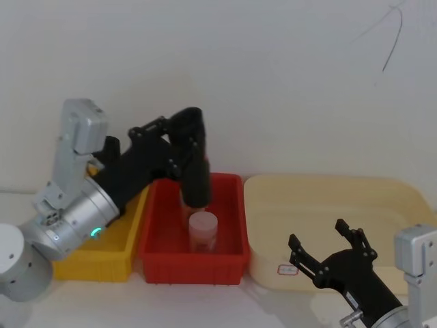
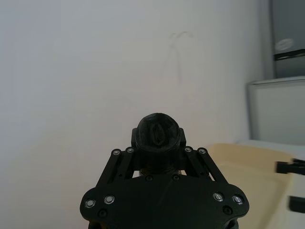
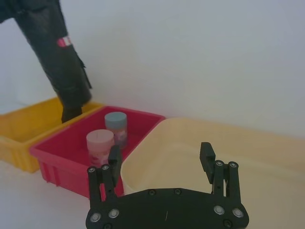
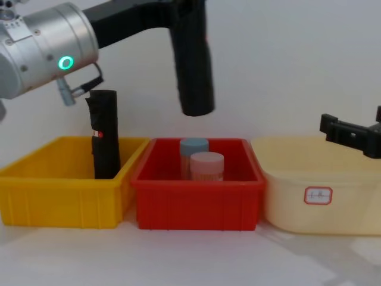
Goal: Pick up the garbage bag with the one hand and transfer it to the other hand.
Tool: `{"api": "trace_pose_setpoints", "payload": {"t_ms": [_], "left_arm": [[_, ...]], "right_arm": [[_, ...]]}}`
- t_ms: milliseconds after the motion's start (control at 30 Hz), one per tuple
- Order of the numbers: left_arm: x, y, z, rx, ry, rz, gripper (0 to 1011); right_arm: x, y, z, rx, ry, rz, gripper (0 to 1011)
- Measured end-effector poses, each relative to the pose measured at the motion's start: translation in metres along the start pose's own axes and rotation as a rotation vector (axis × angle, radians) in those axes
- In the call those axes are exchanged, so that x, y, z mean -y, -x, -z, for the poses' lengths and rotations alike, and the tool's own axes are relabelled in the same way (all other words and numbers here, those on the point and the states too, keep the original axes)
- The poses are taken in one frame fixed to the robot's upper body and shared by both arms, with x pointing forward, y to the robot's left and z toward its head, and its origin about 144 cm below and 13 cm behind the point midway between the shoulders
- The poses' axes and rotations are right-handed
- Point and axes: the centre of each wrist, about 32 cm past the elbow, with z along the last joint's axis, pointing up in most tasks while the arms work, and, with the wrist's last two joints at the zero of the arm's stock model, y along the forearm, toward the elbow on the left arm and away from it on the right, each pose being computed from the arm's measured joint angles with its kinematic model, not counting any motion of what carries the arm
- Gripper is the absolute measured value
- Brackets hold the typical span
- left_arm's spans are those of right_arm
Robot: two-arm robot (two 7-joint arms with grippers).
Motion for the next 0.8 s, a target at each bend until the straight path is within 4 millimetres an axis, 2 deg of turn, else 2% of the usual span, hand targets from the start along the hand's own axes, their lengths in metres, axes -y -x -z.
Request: {"api": "trace_pose_setpoints", "payload": {"t_ms": [500, 800], "left_arm": [[0.024, 0.018, 0.007, -0.128, 0.025, 0.175, 377], [0.031, 0.024, 0.009, -0.162, 0.031, 0.219, 377]], "right_arm": [[-0.001, 0.002, -0.004, 0.003, -0.009, -0.03, 1000], [-0.004, 0.002, -0.005, 0.002, -0.003, -0.049, 1000]]}}
